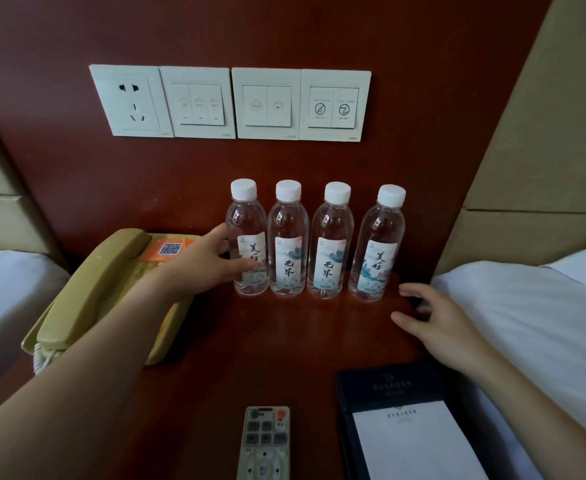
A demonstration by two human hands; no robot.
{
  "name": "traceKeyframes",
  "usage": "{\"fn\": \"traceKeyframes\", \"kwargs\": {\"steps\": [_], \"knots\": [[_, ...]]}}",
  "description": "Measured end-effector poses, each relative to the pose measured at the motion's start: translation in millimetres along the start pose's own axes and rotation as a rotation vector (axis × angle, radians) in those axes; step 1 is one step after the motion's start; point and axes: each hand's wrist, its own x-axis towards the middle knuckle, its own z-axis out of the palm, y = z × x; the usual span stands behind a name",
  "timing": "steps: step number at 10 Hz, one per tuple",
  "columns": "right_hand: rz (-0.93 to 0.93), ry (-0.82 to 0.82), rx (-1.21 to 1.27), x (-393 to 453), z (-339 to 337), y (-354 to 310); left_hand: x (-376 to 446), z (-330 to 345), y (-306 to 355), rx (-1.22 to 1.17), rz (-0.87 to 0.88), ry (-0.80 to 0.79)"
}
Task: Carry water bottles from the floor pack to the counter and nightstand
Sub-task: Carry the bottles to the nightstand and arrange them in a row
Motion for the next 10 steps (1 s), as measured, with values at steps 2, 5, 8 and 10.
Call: {"fn": "traceKeyframes", "kwargs": {"steps": [2, 5, 8, 10], "knots": [[-0.091, -0.059, -0.048, 15, 9, -8, 3, -4, -2, 0.063, -0.015, -0.053], [-0.127, -0.007, -0.054, 16, 21, -2, 4, -7, 0, 0.036, -0.062, -0.123], [-0.039, 0.007, -0.087, 12, 20, -8, -24, 31, -14, 0.113, -0.04, 0.008], [0.015, 0.282, 0.355, 10, -36, -57, -61, 66, -50, 0.157, 0.037, 0.212]]}}
